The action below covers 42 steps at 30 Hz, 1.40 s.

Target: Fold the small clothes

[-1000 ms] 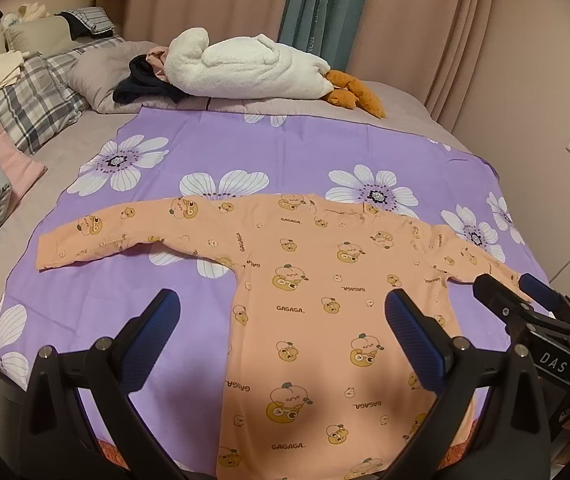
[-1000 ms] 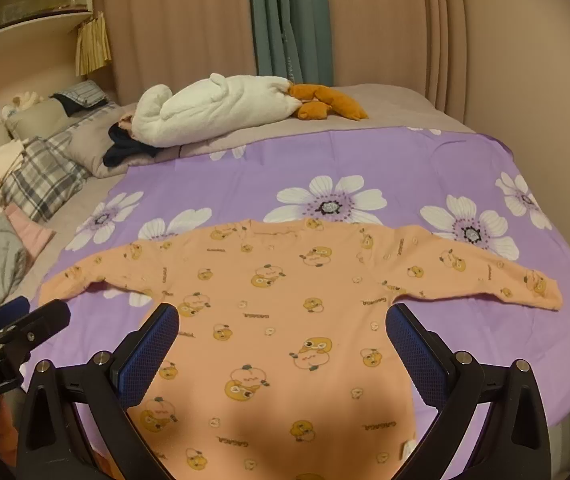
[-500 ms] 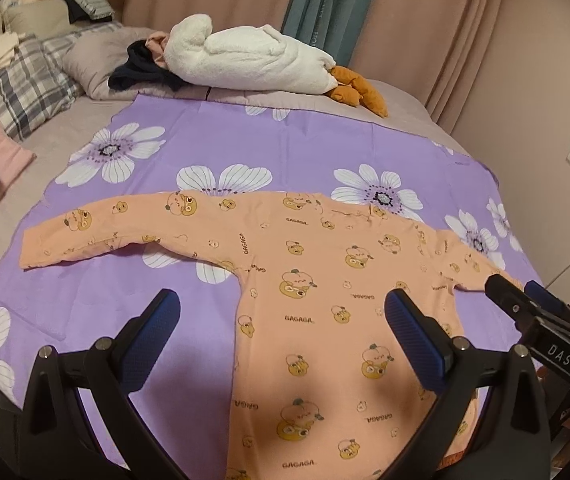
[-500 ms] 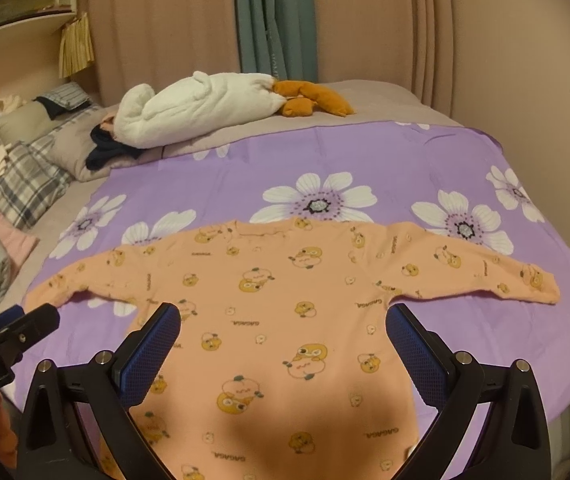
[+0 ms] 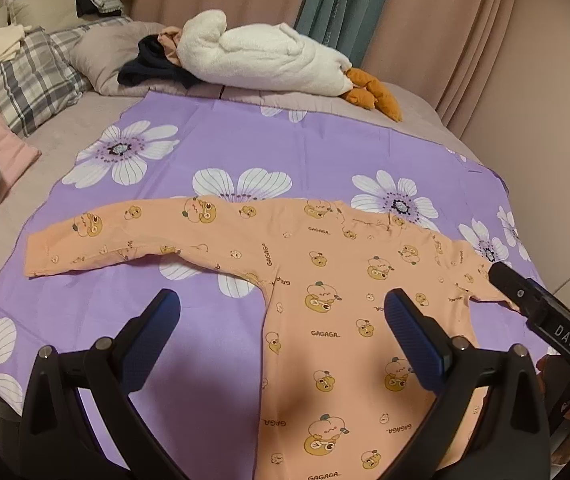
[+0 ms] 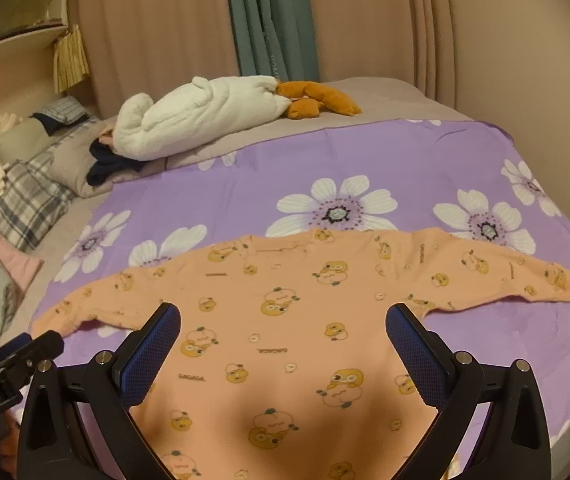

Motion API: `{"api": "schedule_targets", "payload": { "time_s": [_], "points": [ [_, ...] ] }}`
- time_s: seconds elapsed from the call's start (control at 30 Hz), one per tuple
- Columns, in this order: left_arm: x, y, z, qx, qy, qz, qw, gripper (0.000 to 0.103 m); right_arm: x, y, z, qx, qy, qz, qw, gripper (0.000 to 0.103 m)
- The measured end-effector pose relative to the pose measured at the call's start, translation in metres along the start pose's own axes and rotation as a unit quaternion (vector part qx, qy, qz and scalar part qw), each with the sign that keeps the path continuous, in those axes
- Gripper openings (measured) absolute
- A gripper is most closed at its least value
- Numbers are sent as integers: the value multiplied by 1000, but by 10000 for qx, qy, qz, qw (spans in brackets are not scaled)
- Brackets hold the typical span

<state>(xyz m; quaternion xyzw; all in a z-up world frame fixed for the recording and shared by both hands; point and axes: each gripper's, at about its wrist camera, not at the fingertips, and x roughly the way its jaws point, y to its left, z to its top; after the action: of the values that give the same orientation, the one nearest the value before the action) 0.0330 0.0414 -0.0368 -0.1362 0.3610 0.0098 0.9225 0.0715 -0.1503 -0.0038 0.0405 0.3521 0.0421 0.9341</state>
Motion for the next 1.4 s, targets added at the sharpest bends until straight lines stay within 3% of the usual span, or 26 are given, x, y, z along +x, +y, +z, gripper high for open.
{"api": "schedule_targets", "payload": {
  "time_s": [0.27, 0.4, 0.9, 1.4],
  "points": [
    [-20, -30, -10, -173, -214, 290, 9992, 102, -5, -14, -3, -360, 184, 177, 9990, 102],
    [-22, -46, -12, 30, -183, 288, 9994, 102, -23, -21, -2, -554, 25, 203, 9983, 102],
    [-37, -57, -22, 213, -30, 40, 9998, 102, -46, -41, -14, -64, -61, 186, 9998, 102],
    [-12, -56, -14, 135, 243, -295, 9992, 101, -43, -45, -10, 91, -66, -93, 9999, 102]
  ]
}}
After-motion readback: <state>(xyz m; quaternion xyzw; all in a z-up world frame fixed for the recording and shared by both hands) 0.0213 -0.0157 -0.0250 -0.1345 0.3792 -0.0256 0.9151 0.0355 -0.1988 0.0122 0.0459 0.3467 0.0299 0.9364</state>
